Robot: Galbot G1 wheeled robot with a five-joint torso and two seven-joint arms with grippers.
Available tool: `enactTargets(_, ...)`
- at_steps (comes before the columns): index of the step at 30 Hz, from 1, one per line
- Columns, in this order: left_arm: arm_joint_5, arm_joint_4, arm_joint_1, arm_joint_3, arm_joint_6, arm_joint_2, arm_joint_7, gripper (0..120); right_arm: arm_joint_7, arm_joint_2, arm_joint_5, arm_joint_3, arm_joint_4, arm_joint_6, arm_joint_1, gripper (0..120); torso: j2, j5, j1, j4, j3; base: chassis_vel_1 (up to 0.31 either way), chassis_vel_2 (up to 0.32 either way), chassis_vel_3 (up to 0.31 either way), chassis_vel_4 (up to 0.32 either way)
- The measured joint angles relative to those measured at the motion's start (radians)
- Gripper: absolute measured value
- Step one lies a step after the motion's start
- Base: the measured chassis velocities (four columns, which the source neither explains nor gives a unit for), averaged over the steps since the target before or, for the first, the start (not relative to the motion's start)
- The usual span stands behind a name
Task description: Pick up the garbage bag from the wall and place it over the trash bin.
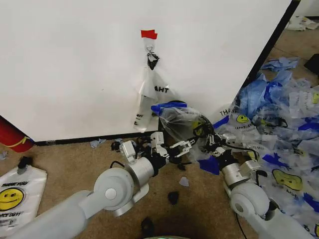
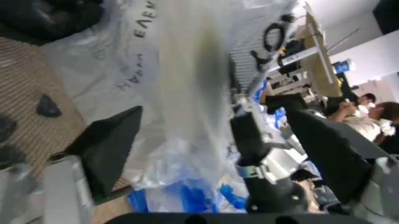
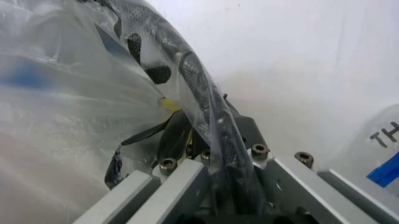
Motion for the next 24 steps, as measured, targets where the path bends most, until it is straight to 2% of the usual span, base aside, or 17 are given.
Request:
enactTargets(7,0.01,0.006,0.0,0.006,-0.011,-0.01,-0.011,66,0.0,-0.002,0.014,0.0,0.008,0.0,-0.003,0,0.0,0.0,0.0,0.0,0.0,0.0,0.0,0.0,0.0)
enactTargets(8,0.01,0.006,0.0,0.006,-0.011,-0.011,-0.011,57,-0.001,-0.004,0.019,0.0,0.012,0.0,-0.008,0,0.0,0.0,0.0,0.0,0.0,0.0,0.0,0.0,0.0)
enactTargets(11,0.01,0.006,0.0,0.006,-0.011,-0.011,-0.012,52,-0.003,-0.006,0.02,0.0,0.014,0.0,-0.01,0,0.0,0.0001,0.0,0.0,0.0,0.0,0.0,0.0,0.0)
enactTargets(13,0.013,0.006,0.003,0.006,-0.013,-0.011,-0.012,39,-0.004,-0.014,0.029,0.004,0.019,0.0,-0.014,0,0.0,0.0,0.0,0.0,0.0,0.0,0.0,0.0,0.0)
enactTargets(16,0.014,0.006,0.003,0.007,-0.015,-0.011,-0.012,32,-0.004,-0.019,0.039,0.006,0.022,0.0,-0.015,0,0.0,0.0,0.0,0.0,0.0,0.0,0.0,0.0,0.0)
enactTargets(21,0.019,0.006,0.004,0.011,-0.016,-0.013,-0.011,9,-0.004,-0.029,0.069,0.006,0.028,-0.001,-0.014,0,0.0,0.0,0.0,0.0,0.0,0.0,0.0,0.0,0.0)
enactTargets(23,0.02,0.006,0.004,0.011,-0.017,-0.013,-0.011,8,-0.004,-0.03,0.073,0.006,0.028,-0.001,-0.013,0,0.0,0.0001,0.0,0.0,0.0,0.0,0.0,0.0,0.0)
enactTargets(24,0.022,0.006,0.004,0.011,-0.018,-0.013,-0.01,3,-0.004,-0.031,0.079,0.006,0.028,-0.001,-0.012,0,0.0,0.0,0.0,0.0,0.0,0.0,0.0,0.0,0.0)
